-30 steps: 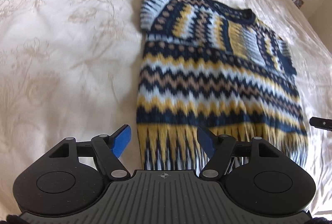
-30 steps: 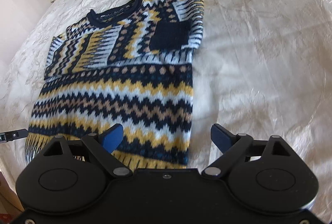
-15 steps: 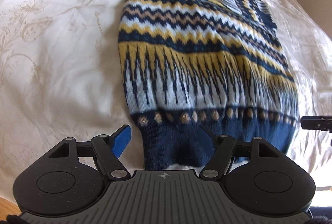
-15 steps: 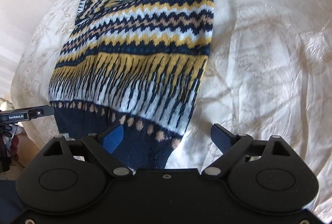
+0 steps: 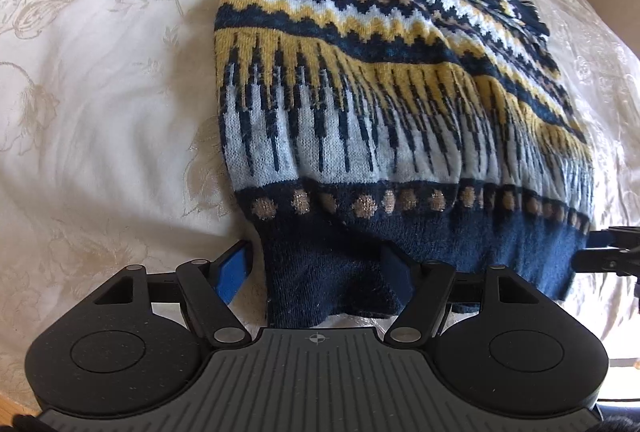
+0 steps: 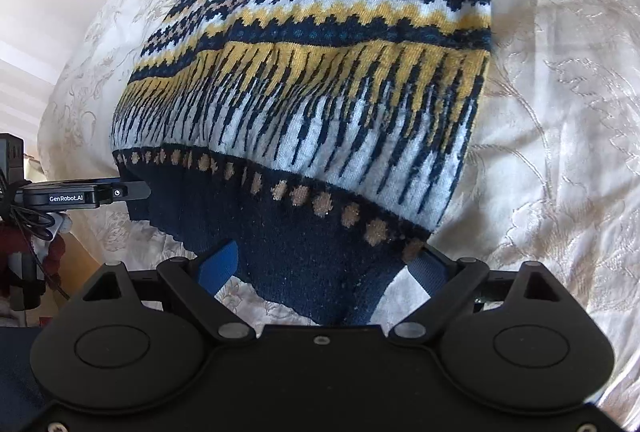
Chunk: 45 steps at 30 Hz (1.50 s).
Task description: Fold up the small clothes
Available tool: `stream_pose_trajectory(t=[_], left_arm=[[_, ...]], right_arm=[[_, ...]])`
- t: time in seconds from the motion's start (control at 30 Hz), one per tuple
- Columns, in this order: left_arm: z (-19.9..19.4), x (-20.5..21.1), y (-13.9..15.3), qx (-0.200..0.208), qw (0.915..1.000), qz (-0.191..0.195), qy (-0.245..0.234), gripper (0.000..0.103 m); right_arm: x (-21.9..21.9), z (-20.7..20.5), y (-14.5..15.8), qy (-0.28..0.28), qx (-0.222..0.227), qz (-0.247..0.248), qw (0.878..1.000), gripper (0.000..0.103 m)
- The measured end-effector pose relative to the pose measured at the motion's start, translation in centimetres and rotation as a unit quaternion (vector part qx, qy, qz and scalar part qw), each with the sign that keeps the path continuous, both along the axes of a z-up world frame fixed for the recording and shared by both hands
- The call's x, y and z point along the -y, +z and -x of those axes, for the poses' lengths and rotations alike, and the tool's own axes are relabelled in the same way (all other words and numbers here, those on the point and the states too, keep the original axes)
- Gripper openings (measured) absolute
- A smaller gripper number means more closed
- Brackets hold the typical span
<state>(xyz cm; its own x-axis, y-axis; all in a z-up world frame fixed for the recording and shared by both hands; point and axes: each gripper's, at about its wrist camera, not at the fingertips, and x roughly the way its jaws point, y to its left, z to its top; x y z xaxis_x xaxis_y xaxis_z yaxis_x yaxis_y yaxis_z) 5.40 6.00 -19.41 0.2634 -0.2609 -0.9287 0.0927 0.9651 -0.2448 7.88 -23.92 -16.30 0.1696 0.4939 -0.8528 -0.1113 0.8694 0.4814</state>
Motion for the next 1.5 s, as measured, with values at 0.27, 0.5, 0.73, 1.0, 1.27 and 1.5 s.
stream_pose_trajectory(t=[0.27, 0.5, 0.73, 1.0, 1.27, 1.5], left_arm=[[0.3, -1.2, -0.1, -0.003, 0.9986, 0.047, 0.026, 0.047], [1.0, -1.8, 1.9, 0.006, 0.9938, 0.102, 0.044, 0.009], [0.9, -2.8, 8.0, 0.075, 0.9844, 0.150, 0.052, 0.009], [-3.2, -3.2, 12.8, 0.154, 0.9665, 0.186, 0.087, 0.009], [-9.4, -3.1, 14.8, 0.218, 0.9522, 0.190, 0.099, 0.009], [-15.1, -2.2, 15.8, 0.253, 0.9465, 0.183, 0.082, 0.009]], right_arm=[[-0.2, 0.1, -0.6, -0.006, -0.004, -0.008, 1.000, 0.096], [0.5, 0.4, -0.2, -0.017, -0.011, 0.003, 1.000, 0.014], [2.5, 0.8, 4.5, -0.073, 0.040, -0.067, 0.994, 0.012], [4.3, -2.8, 10.1, -0.138, 0.130, -0.110, 0.976, 0.012], [5.1, -8.8, 11.6, -0.187, 0.182, -0.121, 0.958, 0.012], [5.1, -14.6, 12.4, -0.202, 0.210, -0.095, 0.952, 0.012]])
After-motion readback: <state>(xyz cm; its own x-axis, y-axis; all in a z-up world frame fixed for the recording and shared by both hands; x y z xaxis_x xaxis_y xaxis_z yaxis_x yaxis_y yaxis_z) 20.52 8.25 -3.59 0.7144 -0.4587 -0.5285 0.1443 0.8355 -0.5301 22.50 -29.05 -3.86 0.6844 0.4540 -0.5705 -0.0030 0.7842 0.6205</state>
